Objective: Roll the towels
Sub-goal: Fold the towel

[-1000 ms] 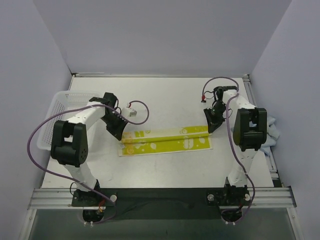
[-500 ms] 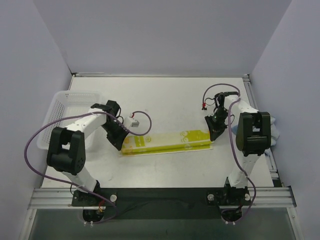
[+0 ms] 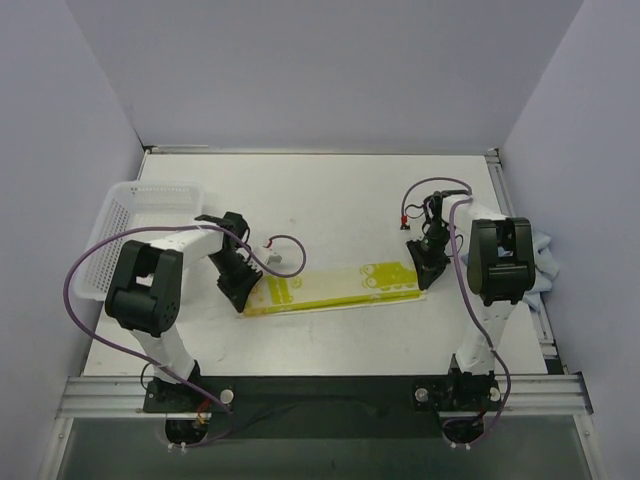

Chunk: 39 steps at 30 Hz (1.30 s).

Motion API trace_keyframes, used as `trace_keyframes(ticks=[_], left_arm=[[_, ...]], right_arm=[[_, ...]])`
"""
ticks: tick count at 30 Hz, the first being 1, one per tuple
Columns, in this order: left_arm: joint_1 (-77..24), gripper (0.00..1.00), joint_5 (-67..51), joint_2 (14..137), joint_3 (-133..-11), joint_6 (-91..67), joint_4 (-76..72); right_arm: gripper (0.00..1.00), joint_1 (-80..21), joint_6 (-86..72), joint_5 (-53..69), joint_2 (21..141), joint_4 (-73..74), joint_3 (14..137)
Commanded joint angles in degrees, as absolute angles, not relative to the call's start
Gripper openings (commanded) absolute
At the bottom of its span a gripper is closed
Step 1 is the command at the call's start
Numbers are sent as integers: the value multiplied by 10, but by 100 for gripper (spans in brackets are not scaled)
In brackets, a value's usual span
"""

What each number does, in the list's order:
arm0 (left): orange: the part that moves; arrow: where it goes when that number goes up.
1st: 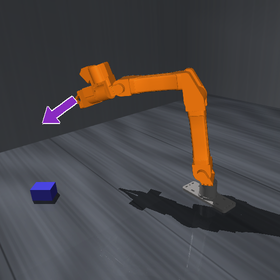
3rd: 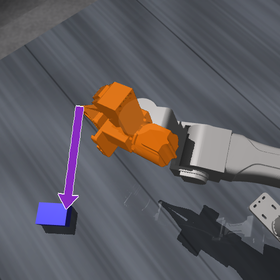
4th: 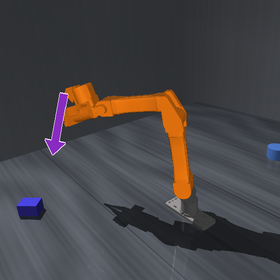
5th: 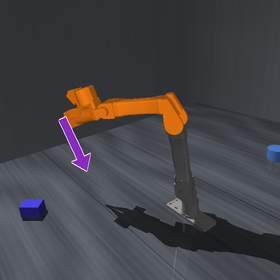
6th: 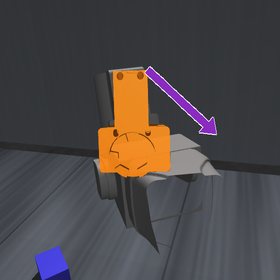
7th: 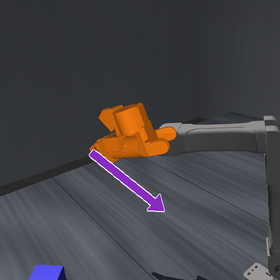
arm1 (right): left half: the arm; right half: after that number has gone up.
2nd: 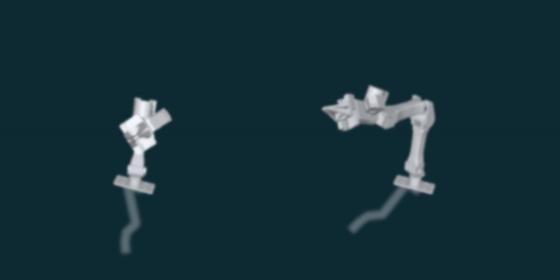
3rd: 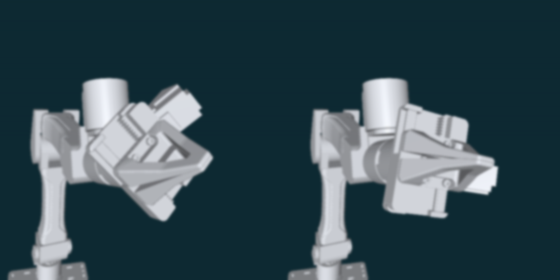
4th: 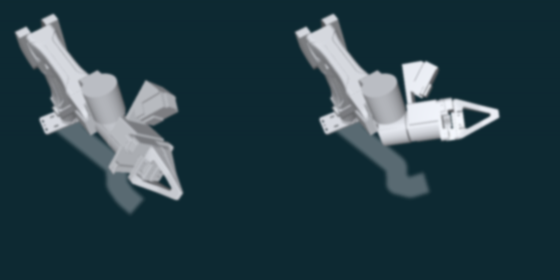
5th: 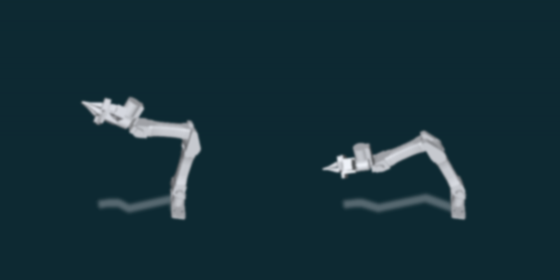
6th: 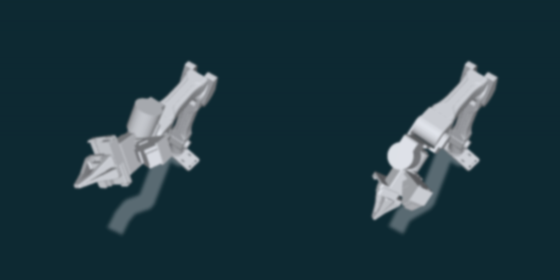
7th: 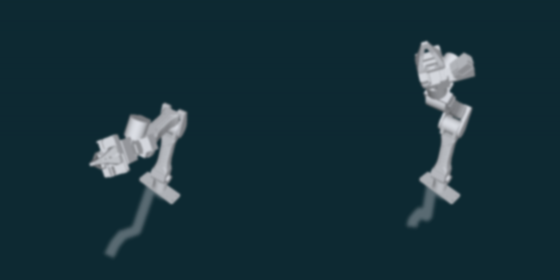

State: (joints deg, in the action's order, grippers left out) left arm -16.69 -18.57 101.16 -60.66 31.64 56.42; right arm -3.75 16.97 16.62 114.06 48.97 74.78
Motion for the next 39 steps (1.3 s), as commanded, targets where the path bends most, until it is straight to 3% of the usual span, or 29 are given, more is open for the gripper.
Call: trace_keyframes(ticks=[1, 16, 29, 39], left_arm=[[-163, 0, -167, 1007, -642, 317, 540], [-123, 0, -184, 976, -838, 324, 599], [-138, 0, -185, 976, -679, 348, 559], [-155, 0, -161, 990, -628, 320, 506]], right_arm=[[0, -35, 175, 129, 1123, 494, 755], [0, -18, 178, 154, 1096, 558, 932], [0, -25, 189, 149, 1114, 509, 817], [0, -29, 189, 133, 1145, 483, 788]])
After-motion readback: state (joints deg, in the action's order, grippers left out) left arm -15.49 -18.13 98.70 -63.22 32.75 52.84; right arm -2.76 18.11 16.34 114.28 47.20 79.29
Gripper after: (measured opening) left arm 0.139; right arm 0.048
